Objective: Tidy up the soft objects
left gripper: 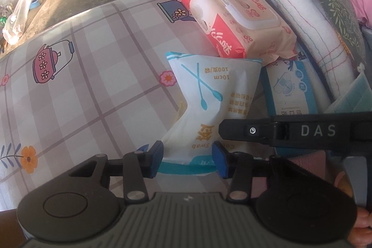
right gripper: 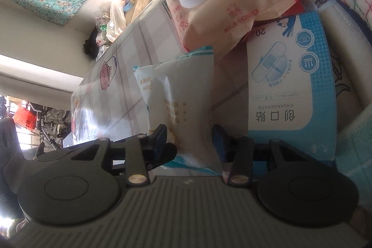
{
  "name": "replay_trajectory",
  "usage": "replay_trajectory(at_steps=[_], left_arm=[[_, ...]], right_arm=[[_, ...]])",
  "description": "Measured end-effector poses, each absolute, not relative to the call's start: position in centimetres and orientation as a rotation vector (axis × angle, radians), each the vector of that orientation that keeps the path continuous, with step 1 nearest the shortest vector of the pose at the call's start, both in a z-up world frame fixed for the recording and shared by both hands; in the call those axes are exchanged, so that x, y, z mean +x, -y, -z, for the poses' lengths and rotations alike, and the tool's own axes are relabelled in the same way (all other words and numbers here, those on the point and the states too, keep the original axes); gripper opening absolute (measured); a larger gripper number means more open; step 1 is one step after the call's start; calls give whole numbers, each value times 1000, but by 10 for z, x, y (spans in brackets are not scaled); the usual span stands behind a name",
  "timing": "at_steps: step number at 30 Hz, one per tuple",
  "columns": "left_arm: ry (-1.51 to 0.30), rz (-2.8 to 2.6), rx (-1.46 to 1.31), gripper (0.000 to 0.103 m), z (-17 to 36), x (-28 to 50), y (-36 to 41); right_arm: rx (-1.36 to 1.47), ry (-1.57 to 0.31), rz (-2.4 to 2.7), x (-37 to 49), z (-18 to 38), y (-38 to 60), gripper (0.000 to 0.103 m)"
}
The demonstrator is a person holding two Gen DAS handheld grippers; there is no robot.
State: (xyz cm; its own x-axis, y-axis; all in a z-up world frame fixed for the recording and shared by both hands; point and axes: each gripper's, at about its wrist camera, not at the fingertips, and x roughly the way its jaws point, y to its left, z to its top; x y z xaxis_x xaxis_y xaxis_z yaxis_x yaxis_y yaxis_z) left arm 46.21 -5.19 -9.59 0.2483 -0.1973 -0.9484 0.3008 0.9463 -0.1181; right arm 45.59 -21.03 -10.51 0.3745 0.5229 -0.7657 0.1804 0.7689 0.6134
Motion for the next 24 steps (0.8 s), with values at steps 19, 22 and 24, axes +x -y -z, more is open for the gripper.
replay_trajectory(at_steps=[19,22,24], left_arm=[[-1133,347,17,4,-2,405,25],[-1089,308,8,4,-29,379,2],[-1057,276,-5,5,-47,360,-19]], right_arm=[[635,-1012,-370,407,13,197,17],[612,-983,-424,389,-15,181,17],[600,-964,-473,374,-33,166,17]])
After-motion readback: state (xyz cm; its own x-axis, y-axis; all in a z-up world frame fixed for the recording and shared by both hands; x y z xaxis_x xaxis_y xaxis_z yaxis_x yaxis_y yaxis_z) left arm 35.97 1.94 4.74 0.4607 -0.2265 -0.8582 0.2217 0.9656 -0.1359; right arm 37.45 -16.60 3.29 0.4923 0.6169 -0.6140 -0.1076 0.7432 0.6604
